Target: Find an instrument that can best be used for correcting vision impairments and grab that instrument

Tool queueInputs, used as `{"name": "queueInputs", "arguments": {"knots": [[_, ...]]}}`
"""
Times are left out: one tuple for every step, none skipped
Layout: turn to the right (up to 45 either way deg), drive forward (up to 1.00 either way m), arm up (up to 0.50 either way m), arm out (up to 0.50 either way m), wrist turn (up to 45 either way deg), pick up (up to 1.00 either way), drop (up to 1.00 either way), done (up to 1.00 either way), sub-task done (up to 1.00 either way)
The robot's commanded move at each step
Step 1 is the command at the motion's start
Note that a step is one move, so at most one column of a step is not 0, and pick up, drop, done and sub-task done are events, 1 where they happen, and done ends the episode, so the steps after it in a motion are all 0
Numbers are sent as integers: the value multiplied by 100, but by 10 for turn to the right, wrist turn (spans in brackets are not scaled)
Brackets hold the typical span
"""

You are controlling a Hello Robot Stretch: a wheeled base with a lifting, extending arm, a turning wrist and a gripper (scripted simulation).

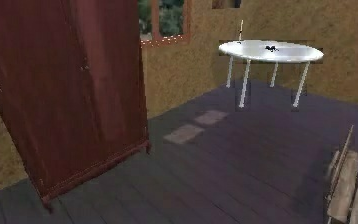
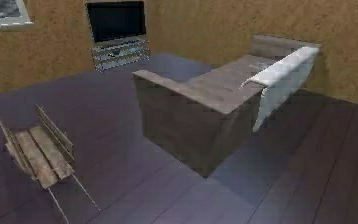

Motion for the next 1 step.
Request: {"name": "queueInputs", "arguments": {"knots": [[0,80,0,0,0,0,0,0,0]]}}
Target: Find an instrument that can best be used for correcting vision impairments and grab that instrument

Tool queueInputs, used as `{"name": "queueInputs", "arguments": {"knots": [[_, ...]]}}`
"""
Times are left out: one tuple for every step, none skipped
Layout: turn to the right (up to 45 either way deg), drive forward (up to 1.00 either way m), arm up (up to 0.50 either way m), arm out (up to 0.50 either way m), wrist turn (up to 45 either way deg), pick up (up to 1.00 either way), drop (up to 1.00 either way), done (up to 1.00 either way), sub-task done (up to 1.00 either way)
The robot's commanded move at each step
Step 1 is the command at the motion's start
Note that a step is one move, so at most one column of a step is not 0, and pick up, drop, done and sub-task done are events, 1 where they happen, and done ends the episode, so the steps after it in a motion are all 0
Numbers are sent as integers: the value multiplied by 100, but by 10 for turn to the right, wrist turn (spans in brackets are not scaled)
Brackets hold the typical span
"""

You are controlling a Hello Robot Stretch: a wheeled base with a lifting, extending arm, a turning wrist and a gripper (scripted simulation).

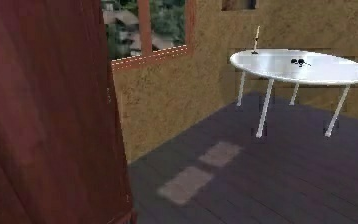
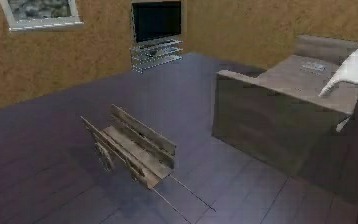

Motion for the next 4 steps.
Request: {"name": "queueInputs", "arguments": {"knots": [[420,0,0,0,0,0,0,0,0],[0,5,0,0,0,0,0,0,0],[0,100,0,0,0,0,0,0,0],[0,50,0,0,0,0,0,0,0]]}}
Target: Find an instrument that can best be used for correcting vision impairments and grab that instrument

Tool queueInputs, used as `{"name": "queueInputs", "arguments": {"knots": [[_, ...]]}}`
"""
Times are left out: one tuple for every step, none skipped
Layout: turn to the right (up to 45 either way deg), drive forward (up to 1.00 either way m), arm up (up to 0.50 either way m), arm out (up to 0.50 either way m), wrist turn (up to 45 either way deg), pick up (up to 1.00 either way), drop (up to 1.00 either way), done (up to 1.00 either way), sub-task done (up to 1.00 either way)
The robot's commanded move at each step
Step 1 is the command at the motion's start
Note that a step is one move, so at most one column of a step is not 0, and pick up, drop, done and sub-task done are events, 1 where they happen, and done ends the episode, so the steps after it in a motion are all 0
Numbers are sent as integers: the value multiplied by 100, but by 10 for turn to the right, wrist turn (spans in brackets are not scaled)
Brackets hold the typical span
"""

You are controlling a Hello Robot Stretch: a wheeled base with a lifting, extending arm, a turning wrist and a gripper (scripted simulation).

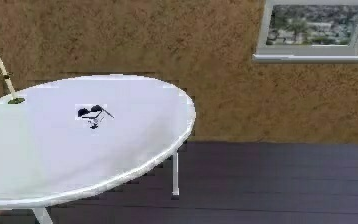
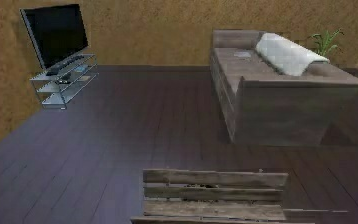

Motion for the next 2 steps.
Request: {"name": "queueInputs", "arguments": {"knots": [[-450,0,0,0,0,0,0,0,0],[-450,0,0,0,0,0,0,0,0]]}}
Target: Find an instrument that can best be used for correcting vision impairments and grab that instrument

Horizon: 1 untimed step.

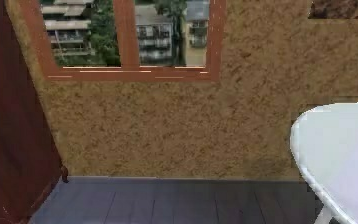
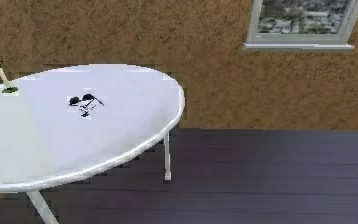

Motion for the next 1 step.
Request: {"name": "queueInputs", "arguments": {"knots": [[-240,0,0,0,0,0,0,0,0]]}}
